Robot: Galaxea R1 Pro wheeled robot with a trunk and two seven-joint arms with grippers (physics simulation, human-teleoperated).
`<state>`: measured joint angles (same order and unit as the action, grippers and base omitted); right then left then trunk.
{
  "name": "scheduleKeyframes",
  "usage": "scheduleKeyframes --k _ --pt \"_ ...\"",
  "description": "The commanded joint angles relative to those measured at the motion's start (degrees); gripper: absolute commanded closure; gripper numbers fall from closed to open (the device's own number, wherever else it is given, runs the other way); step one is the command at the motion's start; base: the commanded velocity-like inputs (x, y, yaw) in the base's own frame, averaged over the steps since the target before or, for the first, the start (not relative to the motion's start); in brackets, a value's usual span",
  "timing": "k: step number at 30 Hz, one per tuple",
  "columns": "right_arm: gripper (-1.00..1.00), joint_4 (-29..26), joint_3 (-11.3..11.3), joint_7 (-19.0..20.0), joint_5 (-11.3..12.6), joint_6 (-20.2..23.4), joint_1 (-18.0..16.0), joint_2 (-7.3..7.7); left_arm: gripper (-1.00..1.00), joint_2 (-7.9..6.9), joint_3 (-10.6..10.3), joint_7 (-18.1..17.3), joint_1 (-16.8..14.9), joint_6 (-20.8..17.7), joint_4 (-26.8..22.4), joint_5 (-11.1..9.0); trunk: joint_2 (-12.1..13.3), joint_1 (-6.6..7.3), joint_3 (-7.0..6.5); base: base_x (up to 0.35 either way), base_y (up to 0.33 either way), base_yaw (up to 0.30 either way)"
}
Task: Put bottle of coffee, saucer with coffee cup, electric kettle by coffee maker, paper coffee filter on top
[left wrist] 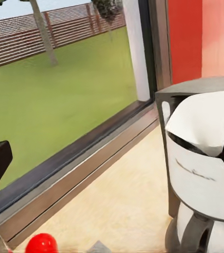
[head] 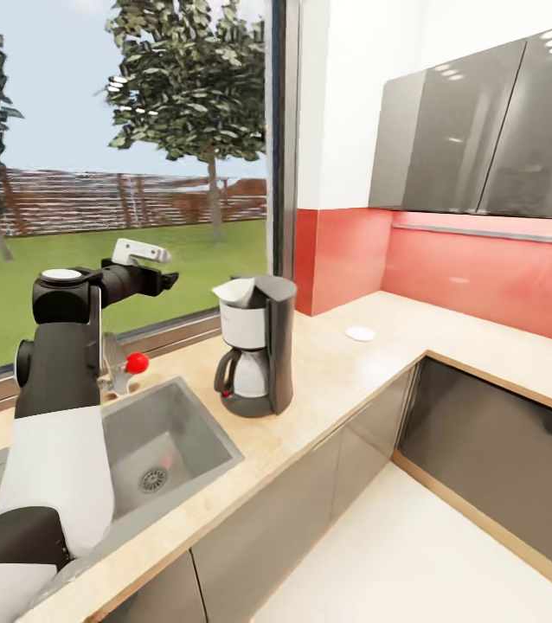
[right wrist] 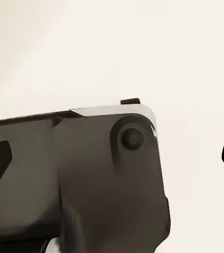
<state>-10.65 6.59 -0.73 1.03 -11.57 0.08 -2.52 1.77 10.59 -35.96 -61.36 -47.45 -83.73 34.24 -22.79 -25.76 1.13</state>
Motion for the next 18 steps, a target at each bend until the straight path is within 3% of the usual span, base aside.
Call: scheduleKeyframes --k 1,12,18 --pt "-1.0 -0.1 0.3 0.0 0.1 -0.1 0.0 -0.03 -1.0 0.08 0.1 -0.6 -0.1 -0.1 0.0 0.6 -0.1 -0.02 0.12 -0.2 -0.186 0.158" --pt "-1.0 -0.1 0.2 0.1 0.0 -0.2 0.0 0.05 -1.0 0.08 0.1 -0.7 -0.1 -0.1 -0.1 0.6 -0.1 -0.02 0.12 -0.21 -0.171 0.029" --pt "-1.0 -0.1 0.2 0.1 0.0 -0.2 0.0 0.05 -1.0 0.03 0.1 -1.0 0.1 -0.1 -0.1 0.6 -0.1 -0.02 0.12 -0.053 -0.031 0.0"
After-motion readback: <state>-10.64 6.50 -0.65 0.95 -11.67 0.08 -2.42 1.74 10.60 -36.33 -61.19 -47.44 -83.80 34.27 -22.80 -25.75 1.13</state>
